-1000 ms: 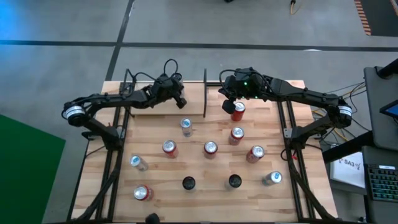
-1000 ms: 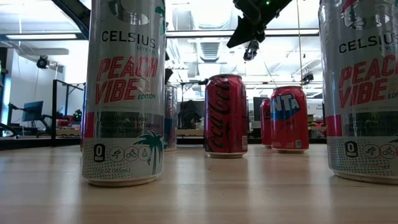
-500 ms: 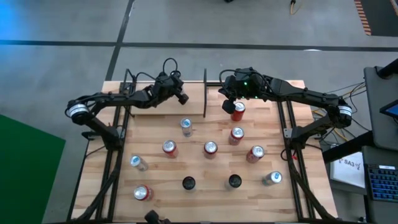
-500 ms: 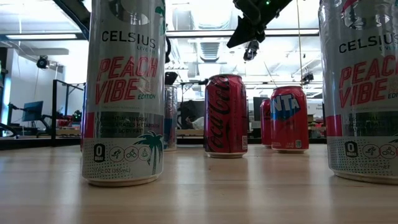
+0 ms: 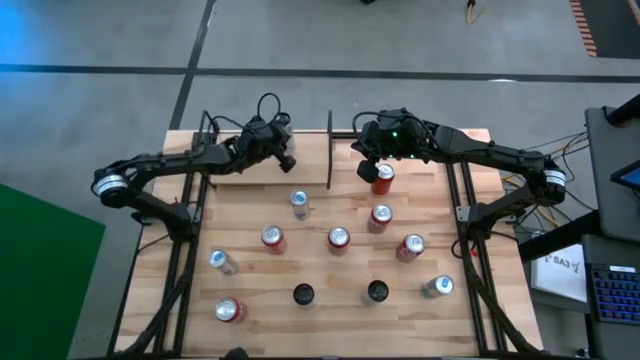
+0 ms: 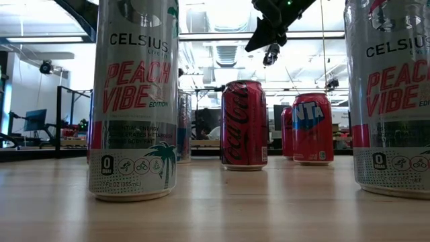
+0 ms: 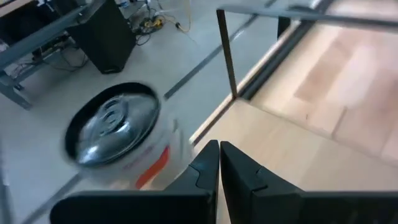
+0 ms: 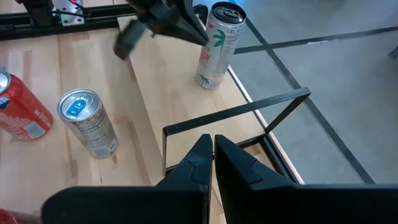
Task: Place canned beverage on shelf
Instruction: Put the top white pink soda can on the shelf
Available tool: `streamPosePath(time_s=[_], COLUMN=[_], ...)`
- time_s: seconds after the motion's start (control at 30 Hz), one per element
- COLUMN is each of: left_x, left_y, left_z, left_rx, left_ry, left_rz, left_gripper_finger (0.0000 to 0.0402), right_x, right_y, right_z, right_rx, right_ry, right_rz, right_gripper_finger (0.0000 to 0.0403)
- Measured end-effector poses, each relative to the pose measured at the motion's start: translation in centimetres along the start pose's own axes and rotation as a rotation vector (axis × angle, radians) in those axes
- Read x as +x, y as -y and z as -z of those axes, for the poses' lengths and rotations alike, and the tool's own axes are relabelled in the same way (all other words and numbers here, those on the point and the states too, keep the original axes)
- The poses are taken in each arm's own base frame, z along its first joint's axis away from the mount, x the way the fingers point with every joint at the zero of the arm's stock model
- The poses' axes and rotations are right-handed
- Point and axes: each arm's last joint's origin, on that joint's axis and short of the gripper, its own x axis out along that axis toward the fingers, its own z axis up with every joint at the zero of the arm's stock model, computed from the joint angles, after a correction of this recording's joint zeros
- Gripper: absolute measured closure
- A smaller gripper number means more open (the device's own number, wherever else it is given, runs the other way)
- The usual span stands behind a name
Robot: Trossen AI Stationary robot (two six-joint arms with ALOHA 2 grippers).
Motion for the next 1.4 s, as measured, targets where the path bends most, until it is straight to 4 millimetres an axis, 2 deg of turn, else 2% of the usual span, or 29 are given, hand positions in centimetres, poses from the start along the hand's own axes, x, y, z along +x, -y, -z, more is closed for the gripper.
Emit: streamPosePath(time_s=[0.17, 0.4, 0.6, 1.07, 1.4], left_x=[-1.2, -0.1, 0.6, 1.0, 1.1], left_y=[-0.3, -0.2, -0.6, -1.9, -2.1], left_z=[1.0, 1.2, 1.3, 1.3, 1.2], left_rx=[0.229, 0.312, 0.278, 0.199, 0.19], left_ry=[-0.114, -0.094, -0.08, -0.075, -0.061], left_rz=[0.088, 0.12, 0.097, 0.042, 0.032], left_gripper_finger=[0.0402, 0.0402, 0.0402, 0.0402, 0.0402], right_x=[0.0, 0.2, 0.3, 0.3, 0.3], right_y=[0.0, 0.0, -0.1, 0.0, 0.0], right_z=[0.0, 0.3, 0.5, 0.5, 0.4], right_rx=[0.001, 0.0, -0.001, 0.0, 0.0], right_ry=[-0.002, -0.01, -0.016, -0.014, -0.011], right_rz=[0.0, 0.0, -0.001, 0.001, 0.001], right_gripper_finger=[0.0394, 0.0394, 0.0394, 0.0394, 0.0394])
